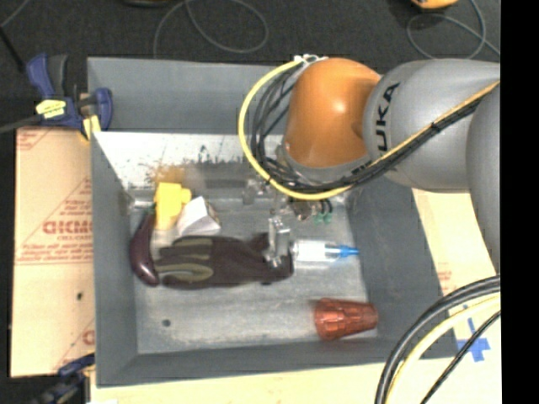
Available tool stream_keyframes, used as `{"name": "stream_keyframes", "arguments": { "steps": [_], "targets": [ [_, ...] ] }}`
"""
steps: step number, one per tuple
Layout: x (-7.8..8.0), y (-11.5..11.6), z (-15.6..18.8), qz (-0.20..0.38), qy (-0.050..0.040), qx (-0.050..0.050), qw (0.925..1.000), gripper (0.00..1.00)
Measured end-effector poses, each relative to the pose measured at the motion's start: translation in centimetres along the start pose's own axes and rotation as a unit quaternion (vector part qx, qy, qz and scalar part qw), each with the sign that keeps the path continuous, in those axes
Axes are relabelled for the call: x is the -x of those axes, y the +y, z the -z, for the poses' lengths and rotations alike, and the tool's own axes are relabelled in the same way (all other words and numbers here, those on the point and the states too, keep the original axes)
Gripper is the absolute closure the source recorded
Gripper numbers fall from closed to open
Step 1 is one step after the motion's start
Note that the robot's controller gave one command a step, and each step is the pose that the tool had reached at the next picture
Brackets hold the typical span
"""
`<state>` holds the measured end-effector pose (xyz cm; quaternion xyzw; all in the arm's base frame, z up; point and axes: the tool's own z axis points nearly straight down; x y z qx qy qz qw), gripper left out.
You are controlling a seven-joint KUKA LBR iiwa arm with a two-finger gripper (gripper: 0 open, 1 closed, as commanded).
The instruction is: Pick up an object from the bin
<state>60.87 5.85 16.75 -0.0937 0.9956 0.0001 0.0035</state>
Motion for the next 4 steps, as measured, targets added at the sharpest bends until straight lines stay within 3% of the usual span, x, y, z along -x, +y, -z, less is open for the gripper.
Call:
{"name": "stream_keyframes", "arguments": {
  "steps": [1, 2, 3, 4],
  "targets": [
    [-0.1, -0.4, -5.7, -0.039, -0.0042, 0.0, 0.9992, 0.0],
    [0.6, -1.1, -9.6, 0.035, -0.0021, 0.0, 0.9994, 1.0],
    [0.6, -1.1, -9.6, 0.035, -0.0021, 0.0, 0.9994, 1.0],
    [0.9, -3.1, 6.8, 0.011, -0.0079, -0.001, 0.9999, 1.0]
  ]
}}
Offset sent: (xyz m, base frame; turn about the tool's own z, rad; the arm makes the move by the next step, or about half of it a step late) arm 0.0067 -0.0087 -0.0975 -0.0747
